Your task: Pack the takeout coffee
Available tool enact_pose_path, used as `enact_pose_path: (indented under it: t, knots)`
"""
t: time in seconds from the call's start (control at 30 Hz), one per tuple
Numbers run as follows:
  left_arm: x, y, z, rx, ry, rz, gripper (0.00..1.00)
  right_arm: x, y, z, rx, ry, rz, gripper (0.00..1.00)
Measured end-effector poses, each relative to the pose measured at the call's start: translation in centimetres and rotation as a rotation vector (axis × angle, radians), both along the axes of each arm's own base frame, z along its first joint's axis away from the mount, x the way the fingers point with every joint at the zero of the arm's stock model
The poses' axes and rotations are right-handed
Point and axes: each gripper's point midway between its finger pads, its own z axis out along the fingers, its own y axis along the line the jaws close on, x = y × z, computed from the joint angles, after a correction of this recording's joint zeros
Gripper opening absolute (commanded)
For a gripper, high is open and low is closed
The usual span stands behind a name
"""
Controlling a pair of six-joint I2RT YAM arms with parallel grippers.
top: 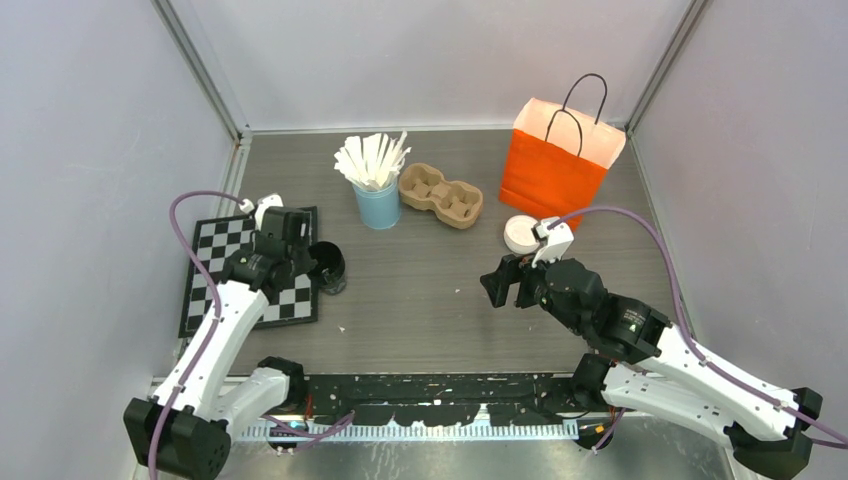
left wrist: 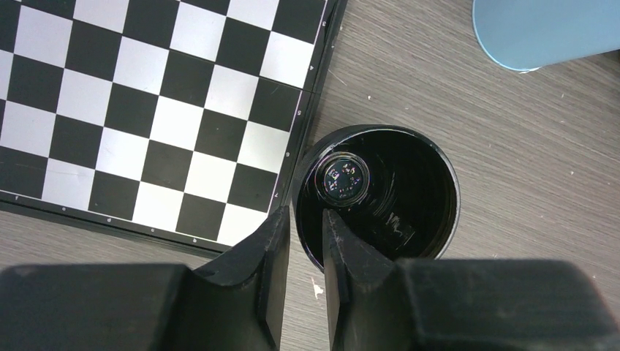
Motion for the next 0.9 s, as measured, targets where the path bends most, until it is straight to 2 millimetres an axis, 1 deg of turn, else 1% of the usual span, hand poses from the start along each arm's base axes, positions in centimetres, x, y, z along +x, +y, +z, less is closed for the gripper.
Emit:
enact_pose_path:
  t: [0.17,0.3,0.4,0.57,0.63,0.7,0.73,0.9]
  knots:
    - [0.1,-0.1,-0.7,0.007,0.033,-0.002,0.24,0.0,0.1,-0.1,-0.002,0.002,0.001,0.87]
    - [0.1,0.0,-0.9,0.011,0.041,-0.003,0.24,0.0,0.0,-0.1,-0.002,0.001,0.001,0.87]
    - [0.1,0.0,-1.0,0.011,0.042,-0.004,0.20,0.0,0.0,0.0,0.000,0.000,0.000,0.87]
    - [0.1,0.0,-1.2,0.019,0.053,-0.012,0.16,-0.1,-0.2,0.4,0.014,-0.010,0.000,0.87]
    - [0.1,-0.1,-1.3,0.023,0.059,-0.020,0.10,-0.1,-0.2,0.5,0.017,-0.012,0.000,0.87]
    - [0.1,-0.1,-1.3,0.025,0.063,-0.024,0.02,-0.1,-0.2,0.5,0.017,-0.012,0.000,0.87]
    - [0.1,-0.1,-1.4,0.025,0.064,-0.027,0.00,-0.1,-0.2,0.5,0.017,-0.012,0.000,0.87]
    - [0.0,-0.2,-1.4,0.026,0.068,-0.042,0.00,-0.1,-0.2,0.5,0.015,-0.013,-0.004,0.87]
